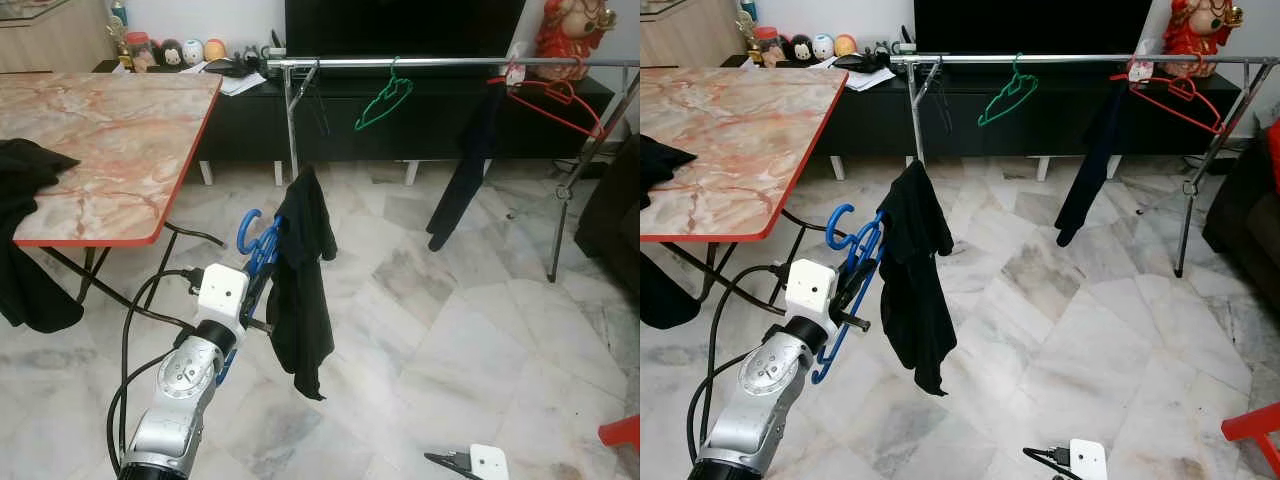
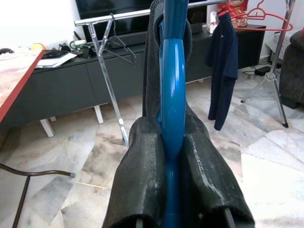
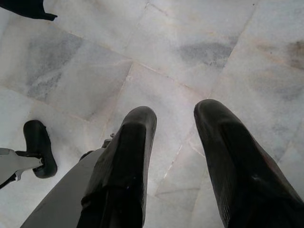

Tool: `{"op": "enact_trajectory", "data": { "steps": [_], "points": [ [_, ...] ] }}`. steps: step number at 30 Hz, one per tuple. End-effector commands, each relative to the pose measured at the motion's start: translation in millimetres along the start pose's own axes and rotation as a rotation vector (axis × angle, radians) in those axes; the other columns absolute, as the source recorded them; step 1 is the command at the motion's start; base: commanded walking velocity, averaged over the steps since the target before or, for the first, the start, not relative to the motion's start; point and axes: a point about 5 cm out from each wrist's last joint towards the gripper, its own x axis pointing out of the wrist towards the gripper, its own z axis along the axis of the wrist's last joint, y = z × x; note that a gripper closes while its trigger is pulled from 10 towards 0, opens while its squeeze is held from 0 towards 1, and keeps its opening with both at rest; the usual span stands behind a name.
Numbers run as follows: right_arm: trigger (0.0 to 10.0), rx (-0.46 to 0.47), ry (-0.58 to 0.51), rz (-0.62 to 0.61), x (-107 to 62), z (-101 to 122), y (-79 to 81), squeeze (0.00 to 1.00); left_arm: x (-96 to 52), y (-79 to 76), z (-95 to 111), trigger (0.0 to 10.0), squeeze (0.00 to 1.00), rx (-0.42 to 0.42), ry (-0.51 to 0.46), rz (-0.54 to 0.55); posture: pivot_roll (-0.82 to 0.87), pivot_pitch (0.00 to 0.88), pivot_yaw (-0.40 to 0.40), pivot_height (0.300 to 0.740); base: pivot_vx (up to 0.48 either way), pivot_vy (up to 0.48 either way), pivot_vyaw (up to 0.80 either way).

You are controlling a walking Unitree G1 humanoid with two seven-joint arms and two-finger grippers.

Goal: Hang hanger

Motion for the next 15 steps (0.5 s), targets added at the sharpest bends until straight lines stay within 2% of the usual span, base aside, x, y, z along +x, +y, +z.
{"op": "enact_trajectory", "data": {
  "steps": [1, 2, 4, 5, 6, 7, 8, 9, 10, 15],
  "points": [
    [10.0, -0.003, -0.008, 0.003, 0.1, 0.3, 2.0, 0.15, 3.5, 0.8, 15.3, 10.0, 0.00, 0.023, -0.077, -0.002, 0.03, 0.000, -0.026, 0.740, 0.000, 0.000, 0.00],
    [10.0, -0.011, -0.028, -0.003, 0.5, 4.0, 2.1, 0.00, 3.6, 0.9, 15.5, 10.0, 0.00, 0.023, -0.077, -0.002, 0.04, 0.000, -0.027, 0.740, 0.000, 0.000, 0.00],
    [10.0, -0.008, -0.083, -0.019, 1.2, 13.9, 1.2, 0.00, 3.7, 0.9, 15.7, 10.0, 0.00, 0.024, -0.078, -0.002, 0.04, 0.000, -0.027, 0.740, 0.000, 0.000, 0.00],
    [10.0, 0.021, -0.153, -0.023, 1.7, 27.1, 0.8, 0.00, 3.9, 1.3, 16.1, 10.0, 0.00, 0.025, -0.079, -0.001, 0.04, 0.000, -0.027, 0.740, 0.000, 0.000, 0.00],
    [10.0, 0.021, -0.153, -0.023, 1.7, 27.1, 0.8, 0.00, 3.9, 1.3, 16.1, 10.0, 0.00, 0.025, -0.079, -0.001, 0.04, 0.000, -0.027, 0.740, 0.000, 0.000, 0.00],
    [10.0, 0.057, -0.277, -0.021, 1.3, 51.5, 1.1, 0.00, 4.1, 2.2, 16.5, 10.0, 0.00, 0.026, -0.080, 0.001, 0.03, 0.000, -0.024, 0.740, 0.000, 0.000, 0.00],
    [10.0, 0.057, -0.277, -0.021, 1.3, 51.5, 1.1, 0.00, 4.1, 2.2, 16.5, 10.0, 0.00, 0.026, -0.080, 0.001, 0.03, 0.000, -0.024, 0.740, 0.000, 0.000, 0.00],
    [10.0, 0.066, -0.400, -0.006, -0.8, 76.1, 3.4, 0.00, 4.0, 2.8, 16.5, 10.0, 0.00, 0.026, -0.080, 0.003, 0.03, 0.000, -0.024, 0.740, 0.000, 0.000, 0.00],
    [10.0, 0.065, -0.454, 0.002, -2.4, 87.4, 4.9, 0.00, 4.1, 2.7, 16.1, 10.0, 0.00, 0.026, -0.080, 0.002, 0.02, 0.000, -0.021, 0.740, 0.000, 0.000, 0.00],
    [10.0, 0.055, -0.631, 0.029, -10.6, 122.4, 9.1, 0.00, 5.5, 1.3, 17.0, 10.0, 0.00, 0.024, -0.083, -0.002, 0.03, 0.000, -0.024, 0.740, 0.000, 0.000, 0.00]
  ]
}}
